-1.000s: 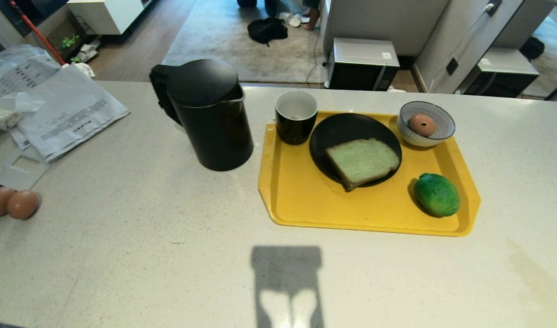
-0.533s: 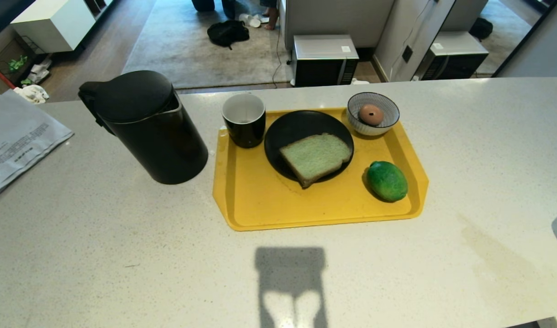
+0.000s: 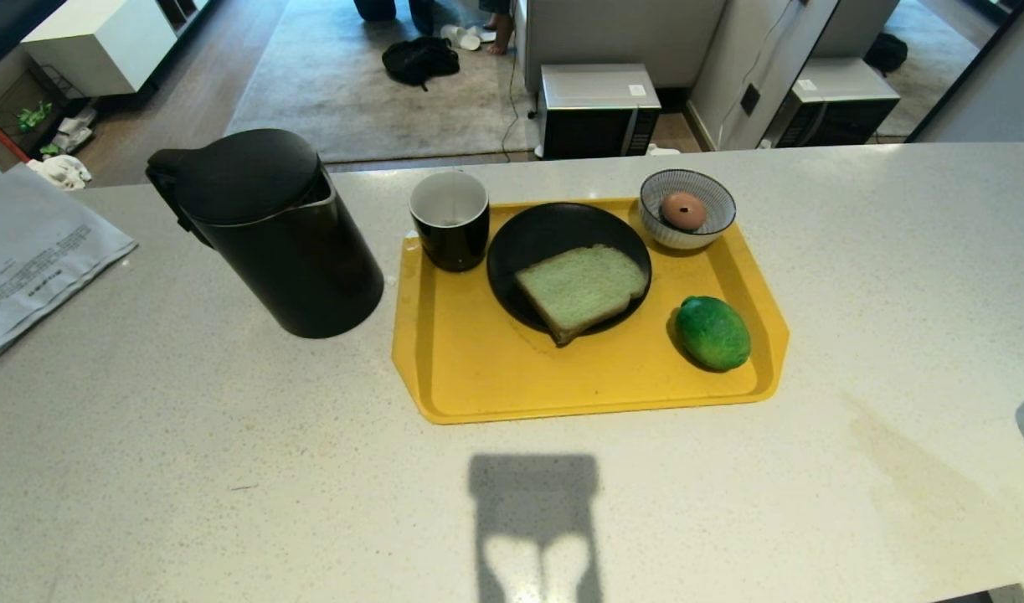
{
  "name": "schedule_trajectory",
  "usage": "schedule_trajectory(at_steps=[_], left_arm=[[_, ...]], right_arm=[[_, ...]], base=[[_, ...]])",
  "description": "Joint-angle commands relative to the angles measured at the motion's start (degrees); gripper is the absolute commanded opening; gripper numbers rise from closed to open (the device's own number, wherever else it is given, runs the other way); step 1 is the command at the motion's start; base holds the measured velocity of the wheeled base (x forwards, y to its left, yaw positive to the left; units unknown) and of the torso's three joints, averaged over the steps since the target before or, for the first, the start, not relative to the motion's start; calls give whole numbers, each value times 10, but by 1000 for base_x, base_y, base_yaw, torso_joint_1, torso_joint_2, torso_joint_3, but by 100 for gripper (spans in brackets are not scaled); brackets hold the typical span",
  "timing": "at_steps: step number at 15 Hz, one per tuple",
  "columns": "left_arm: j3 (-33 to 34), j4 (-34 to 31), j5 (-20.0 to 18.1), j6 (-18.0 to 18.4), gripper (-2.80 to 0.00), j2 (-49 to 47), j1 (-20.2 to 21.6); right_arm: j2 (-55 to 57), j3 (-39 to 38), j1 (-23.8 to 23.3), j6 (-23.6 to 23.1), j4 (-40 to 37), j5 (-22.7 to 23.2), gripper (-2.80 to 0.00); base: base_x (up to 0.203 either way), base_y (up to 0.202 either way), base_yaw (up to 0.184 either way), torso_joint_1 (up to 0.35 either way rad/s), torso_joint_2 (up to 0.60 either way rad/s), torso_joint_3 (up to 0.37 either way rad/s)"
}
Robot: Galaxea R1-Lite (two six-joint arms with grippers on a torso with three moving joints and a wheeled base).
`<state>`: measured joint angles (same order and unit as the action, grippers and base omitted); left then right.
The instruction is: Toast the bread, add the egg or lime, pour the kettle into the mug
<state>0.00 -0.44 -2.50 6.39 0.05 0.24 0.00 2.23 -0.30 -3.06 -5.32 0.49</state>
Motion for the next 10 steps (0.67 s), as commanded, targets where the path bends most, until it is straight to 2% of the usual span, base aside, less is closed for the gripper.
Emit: schedule_trajectory(at_steps=[1,5,10], left_arm=[[0,1,1,-9,-280,0,0],[0,1,18,-45,-280,0,0],[0,1,21,-50,-280,0,0]], right_arm=[[0,1,0,0,0,0,-280],[0,1,0,-1,0,0,-280],[0,0,0,-1,0,0,-280]], base=[[0,0,0,0,0,0],[0,0,0,0,0,0],[0,0,0,0,0,0]])
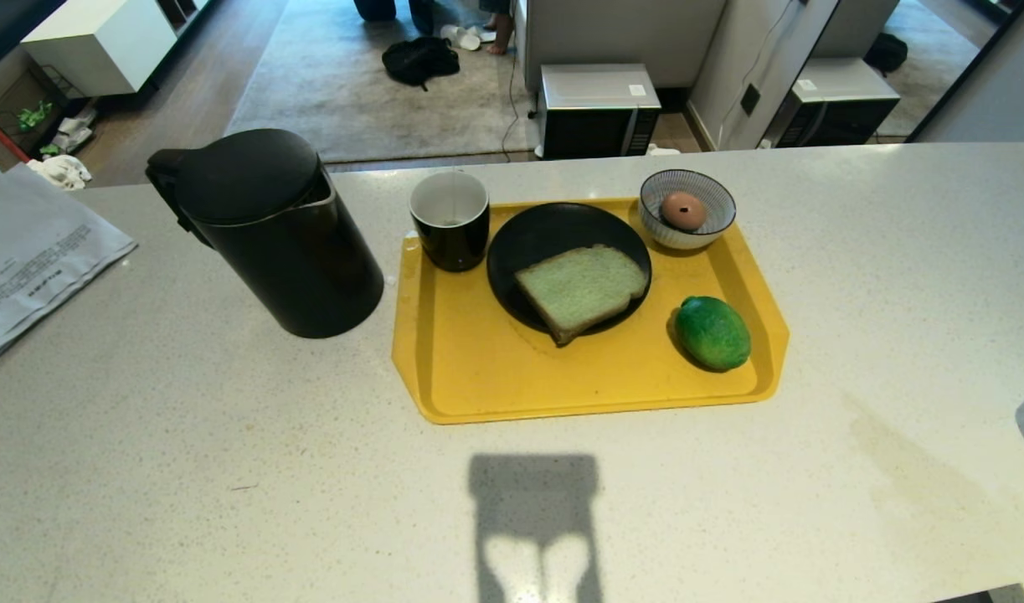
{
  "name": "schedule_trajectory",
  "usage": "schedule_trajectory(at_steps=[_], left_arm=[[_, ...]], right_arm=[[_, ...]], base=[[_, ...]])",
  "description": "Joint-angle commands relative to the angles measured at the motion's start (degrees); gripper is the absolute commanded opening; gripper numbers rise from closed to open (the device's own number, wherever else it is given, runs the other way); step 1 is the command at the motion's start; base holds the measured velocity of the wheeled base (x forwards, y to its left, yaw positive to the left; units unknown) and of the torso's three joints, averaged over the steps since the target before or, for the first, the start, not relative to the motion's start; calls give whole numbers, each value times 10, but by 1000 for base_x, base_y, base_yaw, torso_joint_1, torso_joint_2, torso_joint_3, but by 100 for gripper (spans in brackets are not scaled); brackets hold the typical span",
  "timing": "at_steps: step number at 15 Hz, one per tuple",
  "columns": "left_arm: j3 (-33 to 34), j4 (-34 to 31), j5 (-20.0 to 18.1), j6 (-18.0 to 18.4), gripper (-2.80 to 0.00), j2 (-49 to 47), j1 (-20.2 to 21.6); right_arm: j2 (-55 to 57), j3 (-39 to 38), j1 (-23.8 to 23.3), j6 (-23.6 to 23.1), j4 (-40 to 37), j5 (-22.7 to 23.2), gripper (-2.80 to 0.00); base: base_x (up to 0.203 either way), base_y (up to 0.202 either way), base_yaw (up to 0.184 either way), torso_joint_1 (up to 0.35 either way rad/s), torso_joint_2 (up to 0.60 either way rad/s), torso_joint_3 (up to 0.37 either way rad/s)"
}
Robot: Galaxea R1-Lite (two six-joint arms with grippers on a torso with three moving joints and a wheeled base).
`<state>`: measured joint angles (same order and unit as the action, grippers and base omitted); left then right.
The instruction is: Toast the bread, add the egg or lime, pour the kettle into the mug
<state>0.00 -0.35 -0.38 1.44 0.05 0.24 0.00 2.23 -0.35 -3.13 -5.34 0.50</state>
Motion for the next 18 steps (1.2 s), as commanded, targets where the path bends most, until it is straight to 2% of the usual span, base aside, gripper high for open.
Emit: schedule_trajectory(at_steps=[1,18], left_arm=[[0,0,0,0,-280,0,0],[0,1,0,0,-280,0,0]], right_arm=[[0,1,0,0,0,0,-280],[0,0,0,-2,0,1,-280]], base=[[0,0,0,0,0,0],[0,0,0,0,0,0]])
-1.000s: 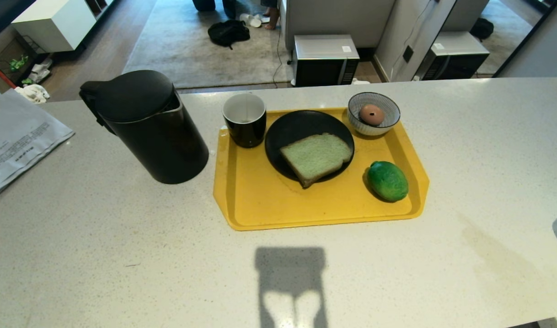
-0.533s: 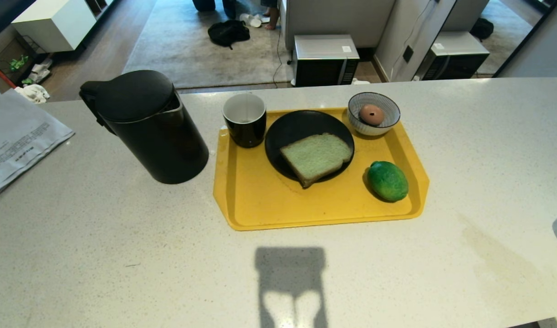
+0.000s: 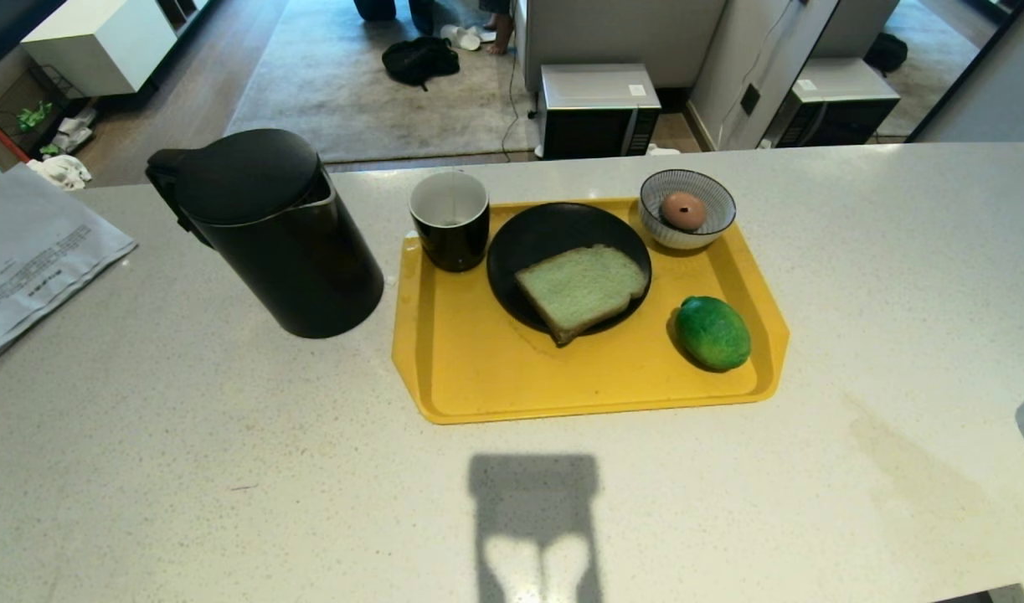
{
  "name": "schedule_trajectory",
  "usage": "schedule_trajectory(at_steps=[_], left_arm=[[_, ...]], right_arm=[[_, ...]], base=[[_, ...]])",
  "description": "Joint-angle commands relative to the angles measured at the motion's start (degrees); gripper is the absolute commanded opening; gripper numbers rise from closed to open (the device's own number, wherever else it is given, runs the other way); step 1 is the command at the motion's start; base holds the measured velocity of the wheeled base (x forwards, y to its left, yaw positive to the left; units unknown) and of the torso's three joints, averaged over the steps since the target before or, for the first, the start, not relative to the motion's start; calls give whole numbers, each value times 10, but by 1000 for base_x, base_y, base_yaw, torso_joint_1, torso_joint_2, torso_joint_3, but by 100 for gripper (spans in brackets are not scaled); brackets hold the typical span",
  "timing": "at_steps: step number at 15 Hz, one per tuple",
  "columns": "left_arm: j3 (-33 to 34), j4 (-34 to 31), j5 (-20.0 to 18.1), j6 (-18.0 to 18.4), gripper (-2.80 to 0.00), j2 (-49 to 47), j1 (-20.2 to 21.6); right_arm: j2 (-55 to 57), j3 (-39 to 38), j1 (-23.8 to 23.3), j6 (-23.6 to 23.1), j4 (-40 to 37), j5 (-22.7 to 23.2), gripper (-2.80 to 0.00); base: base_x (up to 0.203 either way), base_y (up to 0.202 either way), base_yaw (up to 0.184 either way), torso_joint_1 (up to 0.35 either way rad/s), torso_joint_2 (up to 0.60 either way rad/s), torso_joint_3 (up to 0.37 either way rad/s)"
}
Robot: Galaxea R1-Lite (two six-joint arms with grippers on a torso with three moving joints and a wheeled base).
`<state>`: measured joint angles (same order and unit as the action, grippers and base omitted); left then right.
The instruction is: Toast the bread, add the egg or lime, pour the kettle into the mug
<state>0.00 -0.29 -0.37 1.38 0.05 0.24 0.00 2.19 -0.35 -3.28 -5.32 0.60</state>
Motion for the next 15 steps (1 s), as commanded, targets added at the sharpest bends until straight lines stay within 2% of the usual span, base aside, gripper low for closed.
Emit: schedule_trajectory(at_steps=[1,15], left_arm=[[0,0,-1,0,-280,0,0],[0,0,0,0,-280,0,0]], right_arm=[[0,0,0,0,0,0,-280],[0,1,0,0,0,1,-280]], base=[[0,0,0,0,0,0],[0,0,0,0,0,0]])
